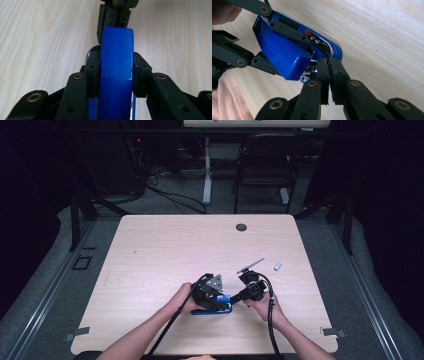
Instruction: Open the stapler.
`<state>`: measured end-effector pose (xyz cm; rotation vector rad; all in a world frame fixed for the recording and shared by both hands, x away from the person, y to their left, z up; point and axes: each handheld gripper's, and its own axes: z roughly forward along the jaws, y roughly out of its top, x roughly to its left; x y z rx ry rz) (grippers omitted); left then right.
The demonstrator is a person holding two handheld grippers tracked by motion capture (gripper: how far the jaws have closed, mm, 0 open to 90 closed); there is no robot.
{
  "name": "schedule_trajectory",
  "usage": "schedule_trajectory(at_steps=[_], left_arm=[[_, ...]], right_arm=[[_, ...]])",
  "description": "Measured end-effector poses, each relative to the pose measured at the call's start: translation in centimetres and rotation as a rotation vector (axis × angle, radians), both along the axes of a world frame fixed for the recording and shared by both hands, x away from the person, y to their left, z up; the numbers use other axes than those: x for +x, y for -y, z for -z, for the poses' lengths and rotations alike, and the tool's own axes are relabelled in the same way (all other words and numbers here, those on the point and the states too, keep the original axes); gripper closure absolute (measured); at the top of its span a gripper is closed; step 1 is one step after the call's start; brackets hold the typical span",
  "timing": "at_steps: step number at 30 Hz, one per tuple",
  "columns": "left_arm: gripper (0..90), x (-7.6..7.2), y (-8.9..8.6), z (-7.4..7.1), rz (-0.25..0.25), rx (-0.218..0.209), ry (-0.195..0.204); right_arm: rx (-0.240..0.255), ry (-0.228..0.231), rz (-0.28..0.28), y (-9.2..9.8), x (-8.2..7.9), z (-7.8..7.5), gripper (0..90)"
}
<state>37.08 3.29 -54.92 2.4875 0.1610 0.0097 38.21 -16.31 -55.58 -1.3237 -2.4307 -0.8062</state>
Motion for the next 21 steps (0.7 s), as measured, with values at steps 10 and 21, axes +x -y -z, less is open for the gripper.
schedule_trajectory(at_steps=[10,21], left_arm=[[65.8,0.0,-0.3,0.2,0.009,-0.025,0.003],[62.0,-0.1,0.0,-0.2,-0.014,-0.033,-0.013]], right_arm=[[-0.029,-0.004,0.067,-0.3,-0.3,1.0,90.0],[0.029,-0.067,0.044,0.2,-0.3,0.3,90.0]])
